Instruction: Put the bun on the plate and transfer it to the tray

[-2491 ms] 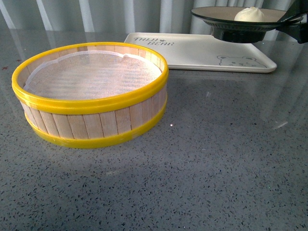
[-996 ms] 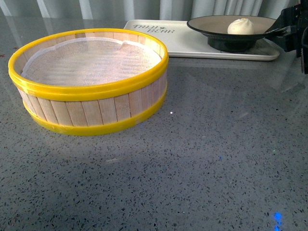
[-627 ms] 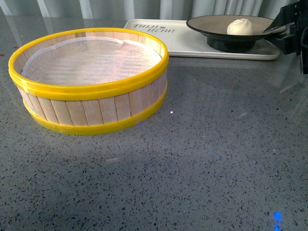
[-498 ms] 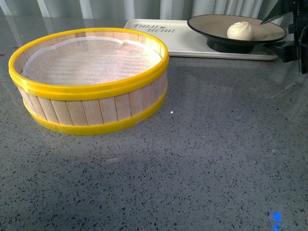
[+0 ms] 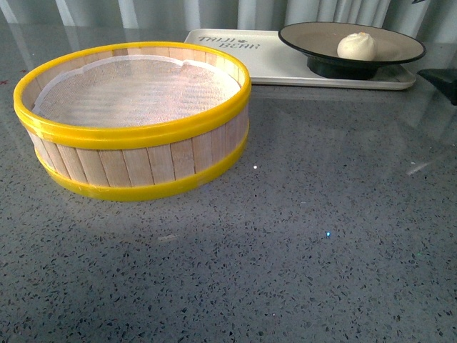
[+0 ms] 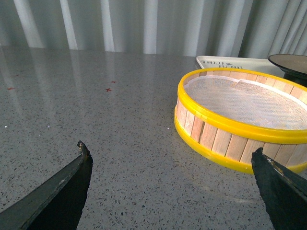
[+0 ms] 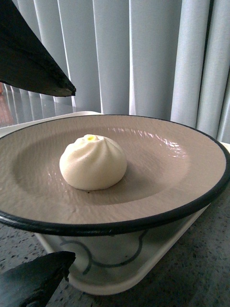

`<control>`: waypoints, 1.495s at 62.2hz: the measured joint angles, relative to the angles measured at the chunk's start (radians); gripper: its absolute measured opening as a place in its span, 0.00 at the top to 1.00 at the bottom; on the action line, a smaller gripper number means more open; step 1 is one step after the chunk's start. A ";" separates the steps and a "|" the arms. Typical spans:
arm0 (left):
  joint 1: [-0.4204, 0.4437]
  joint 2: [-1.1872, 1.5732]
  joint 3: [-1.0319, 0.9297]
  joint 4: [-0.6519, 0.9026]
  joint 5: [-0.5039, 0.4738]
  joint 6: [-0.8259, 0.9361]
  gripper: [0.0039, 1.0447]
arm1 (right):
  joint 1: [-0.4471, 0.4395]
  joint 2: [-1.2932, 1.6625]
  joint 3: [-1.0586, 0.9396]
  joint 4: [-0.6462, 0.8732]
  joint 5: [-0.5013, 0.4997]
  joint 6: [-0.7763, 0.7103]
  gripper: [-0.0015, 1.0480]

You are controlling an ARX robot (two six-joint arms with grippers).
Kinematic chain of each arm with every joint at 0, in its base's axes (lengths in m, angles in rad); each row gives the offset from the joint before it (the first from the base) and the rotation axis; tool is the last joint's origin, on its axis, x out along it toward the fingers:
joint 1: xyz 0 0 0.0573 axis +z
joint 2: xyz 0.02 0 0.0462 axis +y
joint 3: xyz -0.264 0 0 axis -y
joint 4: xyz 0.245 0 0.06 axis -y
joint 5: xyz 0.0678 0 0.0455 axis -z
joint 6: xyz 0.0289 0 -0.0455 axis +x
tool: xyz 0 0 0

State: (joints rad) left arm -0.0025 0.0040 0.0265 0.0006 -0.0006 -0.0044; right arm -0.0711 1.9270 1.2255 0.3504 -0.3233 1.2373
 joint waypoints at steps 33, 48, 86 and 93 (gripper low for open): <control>0.000 0.000 0.000 0.000 0.000 0.000 0.06 | -0.418 -0.659 -0.444 -0.016 0.269 -0.646 0.08; 0.000 0.000 0.000 0.000 0.000 0.000 0.06 | -0.533 -0.974 -0.616 0.074 0.183 -1.045 0.08; 0.000 0.000 0.000 0.000 0.000 0.000 0.06 | -0.265 -1.446 -0.937 -0.160 0.004 -1.244 0.82; 0.000 0.000 0.000 0.000 0.000 0.000 0.06 | -0.200 -1.497 -0.995 -0.158 0.063 -1.244 0.99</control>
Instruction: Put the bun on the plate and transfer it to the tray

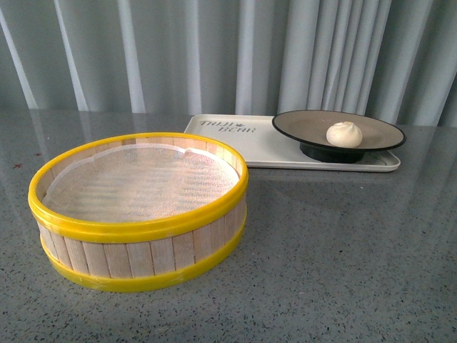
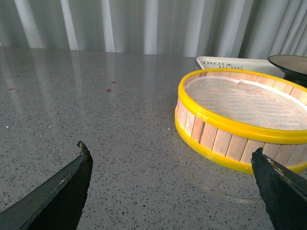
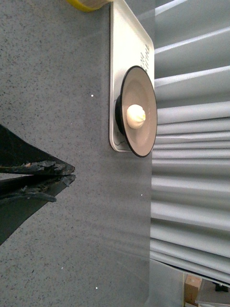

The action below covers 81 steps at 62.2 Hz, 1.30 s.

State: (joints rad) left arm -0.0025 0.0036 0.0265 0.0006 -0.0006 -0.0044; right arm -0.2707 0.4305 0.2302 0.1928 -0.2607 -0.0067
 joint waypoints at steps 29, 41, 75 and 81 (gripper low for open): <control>0.000 0.000 0.000 0.000 0.000 0.000 0.06 | 0.259 -0.172 -0.143 -0.024 0.251 0.003 0.98; 0.000 0.000 0.000 0.000 0.000 0.000 0.06 | 0.267 -0.216 -0.166 -0.042 0.260 0.003 0.98; 0.000 0.000 0.000 0.000 0.000 0.000 0.06 | 0.267 -0.427 -0.224 -0.194 0.260 0.003 0.98; 0.000 0.000 0.000 0.000 0.000 0.000 0.06 | 0.267 -0.427 -0.224 -0.194 0.260 0.003 0.98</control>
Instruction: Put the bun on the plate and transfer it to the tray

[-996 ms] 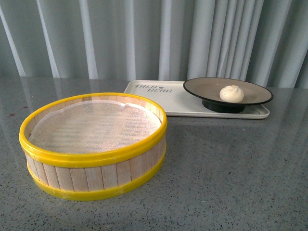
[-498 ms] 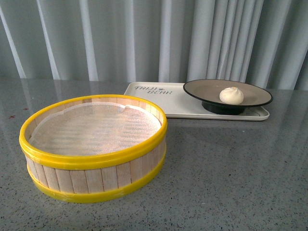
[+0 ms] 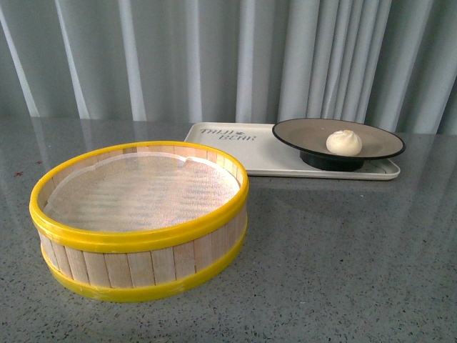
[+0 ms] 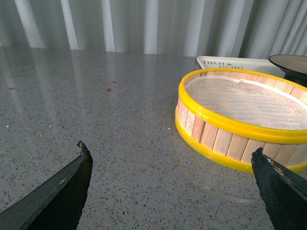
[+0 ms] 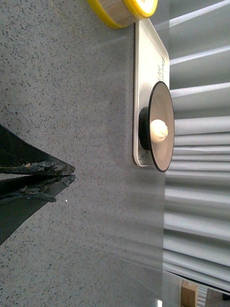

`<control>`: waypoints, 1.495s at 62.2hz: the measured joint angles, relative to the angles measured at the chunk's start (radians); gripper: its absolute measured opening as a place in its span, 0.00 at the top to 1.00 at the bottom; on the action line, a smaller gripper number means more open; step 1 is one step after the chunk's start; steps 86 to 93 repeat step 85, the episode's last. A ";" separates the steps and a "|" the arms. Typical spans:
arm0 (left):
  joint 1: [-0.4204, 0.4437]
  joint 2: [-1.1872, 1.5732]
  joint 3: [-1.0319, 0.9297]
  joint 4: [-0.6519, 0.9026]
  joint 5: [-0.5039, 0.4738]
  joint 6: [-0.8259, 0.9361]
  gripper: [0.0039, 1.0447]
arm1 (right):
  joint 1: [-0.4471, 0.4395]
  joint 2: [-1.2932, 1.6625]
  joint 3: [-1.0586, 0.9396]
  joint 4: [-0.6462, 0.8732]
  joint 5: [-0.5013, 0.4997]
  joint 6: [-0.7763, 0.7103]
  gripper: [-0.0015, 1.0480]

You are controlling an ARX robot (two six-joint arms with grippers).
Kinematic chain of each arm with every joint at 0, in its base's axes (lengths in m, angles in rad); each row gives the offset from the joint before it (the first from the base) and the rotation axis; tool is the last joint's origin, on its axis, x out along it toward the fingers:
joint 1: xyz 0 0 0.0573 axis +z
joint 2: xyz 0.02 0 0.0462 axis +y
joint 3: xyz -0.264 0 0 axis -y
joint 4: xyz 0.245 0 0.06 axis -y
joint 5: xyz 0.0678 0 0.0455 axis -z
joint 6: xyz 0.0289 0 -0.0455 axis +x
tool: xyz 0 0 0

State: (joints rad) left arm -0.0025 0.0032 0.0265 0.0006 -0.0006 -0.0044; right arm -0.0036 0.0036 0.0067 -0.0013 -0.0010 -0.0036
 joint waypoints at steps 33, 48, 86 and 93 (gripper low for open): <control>0.000 0.000 0.000 0.000 0.000 0.000 0.06 | 0.000 0.000 0.000 0.000 0.000 0.000 0.19; 0.000 0.000 0.000 0.000 0.000 0.000 0.06 | 0.000 0.000 0.000 0.000 0.000 0.000 0.08; 0.000 0.000 0.000 0.000 0.000 0.000 0.06 | 0.000 0.000 0.000 0.000 0.000 0.000 0.08; 0.000 0.000 0.000 0.000 0.000 0.000 0.06 | 0.000 0.000 0.000 0.000 0.000 0.000 0.08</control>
